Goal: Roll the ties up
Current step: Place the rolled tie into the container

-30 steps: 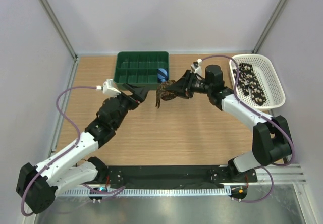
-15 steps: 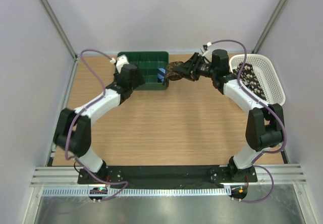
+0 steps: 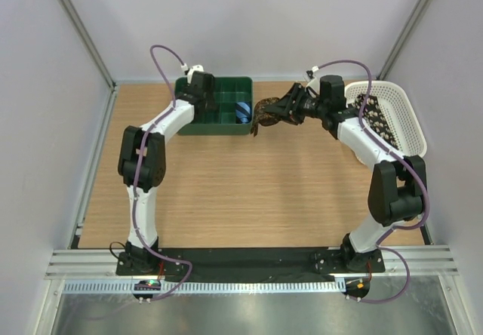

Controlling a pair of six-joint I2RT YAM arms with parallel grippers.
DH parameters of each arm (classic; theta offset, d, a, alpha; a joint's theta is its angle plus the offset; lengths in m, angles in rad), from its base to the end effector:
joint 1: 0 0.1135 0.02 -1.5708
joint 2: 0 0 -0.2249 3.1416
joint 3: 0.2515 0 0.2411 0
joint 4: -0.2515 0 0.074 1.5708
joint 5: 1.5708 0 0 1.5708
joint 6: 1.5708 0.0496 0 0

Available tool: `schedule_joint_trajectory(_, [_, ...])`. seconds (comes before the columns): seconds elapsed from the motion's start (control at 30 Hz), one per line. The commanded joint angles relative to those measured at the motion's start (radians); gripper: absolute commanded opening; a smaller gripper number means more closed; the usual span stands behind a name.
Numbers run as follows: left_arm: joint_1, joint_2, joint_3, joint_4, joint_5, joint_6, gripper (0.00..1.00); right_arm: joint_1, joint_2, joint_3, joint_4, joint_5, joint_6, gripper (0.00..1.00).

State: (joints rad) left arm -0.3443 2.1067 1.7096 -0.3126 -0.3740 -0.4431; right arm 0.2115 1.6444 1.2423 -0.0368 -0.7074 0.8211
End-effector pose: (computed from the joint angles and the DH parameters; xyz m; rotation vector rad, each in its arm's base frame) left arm 0.4434 -0.1397 0.1936 -0.3015 2.2020 -0.0032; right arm 0.3609 0.1104 0.2542 0.1611 2.1604 1.3387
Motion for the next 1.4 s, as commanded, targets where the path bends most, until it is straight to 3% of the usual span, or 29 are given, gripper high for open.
schedule_joint_trajectory(0.0, [0.011, 0.044, 0.059, -0.082, 0.021, 0.04, 0.59, -0.009, -0.061, 0.054, -0.028, 0.025, -0.054, 0.01])
schedule_joint_trajectory(0.17, [0.011, 0.078, 0.056, -0.095, 0.07, 0.034, 0.51, -0.012, -0.061, 0.066, -0.055, 0.043, -0.071, 0.01])
schedule_joint_trajectory(0.23, [0.01, 0.078, 0.042, -0.097, 0.089, 0.035, 0.31, -0.011, -0.055, 0.088, -0.086, 0.054, -0.088, 0.01])
schedule_joint_trajectory(0.27, [0.01, 0.067, 0.032, -0.097, 0.092, 0.034, 0.14, -0.009, -0.046, 0.1, -0.122, 0.063, -0.1, 0.01])
schedule_joint_trajectory(0.33, [0.01, 0.05, 0.004, -0.091, 0.102, 0.03, 0.0, -0.009, -0.044, 0.123, -0.14, 0.094, -0.128, 0.01])
schedule_joint_trajectory(0.53, [0.004, -0.071, -0.166, -0.045, 0.115, 0.011, 0.0, 0.003, -0.012, 0.21, -0.273, 0.169, -0.227, 0.01])
schedule_joint_trajectory(0.8, [-0.013, -0.157, -0.315, 0.003, 0.144, 0.024, 0.0, 0.11, 0.064, 0.368, -0.445, 0.293, -0.339, 0.01])
schedule_joint_trajectory(1.37, [-0.059, -0.241, -0.421, 0.049, 0.147, 0.096, 0.0, 0.259, 0.25, 0.546, -0.567, 0.5, -0.412, 0.01])
